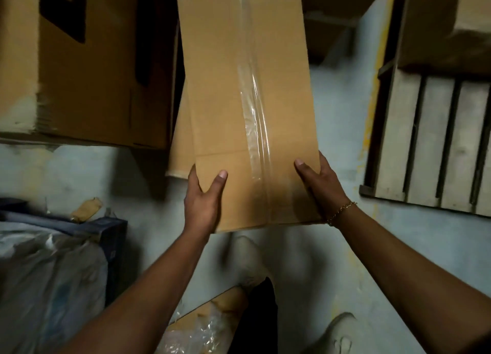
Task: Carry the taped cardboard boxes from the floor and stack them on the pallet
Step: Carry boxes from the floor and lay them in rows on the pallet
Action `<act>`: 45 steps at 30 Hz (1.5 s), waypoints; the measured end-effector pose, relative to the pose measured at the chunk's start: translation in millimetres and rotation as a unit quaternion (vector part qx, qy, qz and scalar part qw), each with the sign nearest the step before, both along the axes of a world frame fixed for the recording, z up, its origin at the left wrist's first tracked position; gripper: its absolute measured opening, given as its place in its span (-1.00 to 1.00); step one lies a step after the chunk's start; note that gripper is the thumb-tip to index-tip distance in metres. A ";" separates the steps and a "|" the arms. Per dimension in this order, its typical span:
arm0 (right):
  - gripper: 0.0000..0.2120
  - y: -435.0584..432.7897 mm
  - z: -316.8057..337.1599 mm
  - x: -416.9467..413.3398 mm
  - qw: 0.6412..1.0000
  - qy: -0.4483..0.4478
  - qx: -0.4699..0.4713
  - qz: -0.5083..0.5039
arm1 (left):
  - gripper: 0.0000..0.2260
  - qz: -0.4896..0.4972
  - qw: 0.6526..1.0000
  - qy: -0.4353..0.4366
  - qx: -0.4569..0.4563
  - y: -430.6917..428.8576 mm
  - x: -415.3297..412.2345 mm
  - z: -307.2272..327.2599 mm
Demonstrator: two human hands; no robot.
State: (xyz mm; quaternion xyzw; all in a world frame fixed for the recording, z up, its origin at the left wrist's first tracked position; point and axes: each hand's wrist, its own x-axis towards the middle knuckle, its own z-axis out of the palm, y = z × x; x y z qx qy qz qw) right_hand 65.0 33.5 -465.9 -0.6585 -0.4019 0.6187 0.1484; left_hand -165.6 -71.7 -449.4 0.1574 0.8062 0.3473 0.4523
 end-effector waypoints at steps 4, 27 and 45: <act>-0.53 -22.9 15.1 71.3 0.999 -0.003 0.005 -0.034 | -0.45 -0.013 1.000 0.001 0.000 -7.0 70.2 19.7; -0.47 -140.9 74.2 647.8 0.982 -0.085 -0.006 -0.168 | -0.49 -0.193 0.980 -0.047 -0.011 -38.0 625.4 59.2; -0.44 -106.6 -34.6 787.4 0.979 -0.068 -0.062 -0.180 | -0.46 -0.223 0.969 -0.038 -0.097 1.7 764.3 -51.1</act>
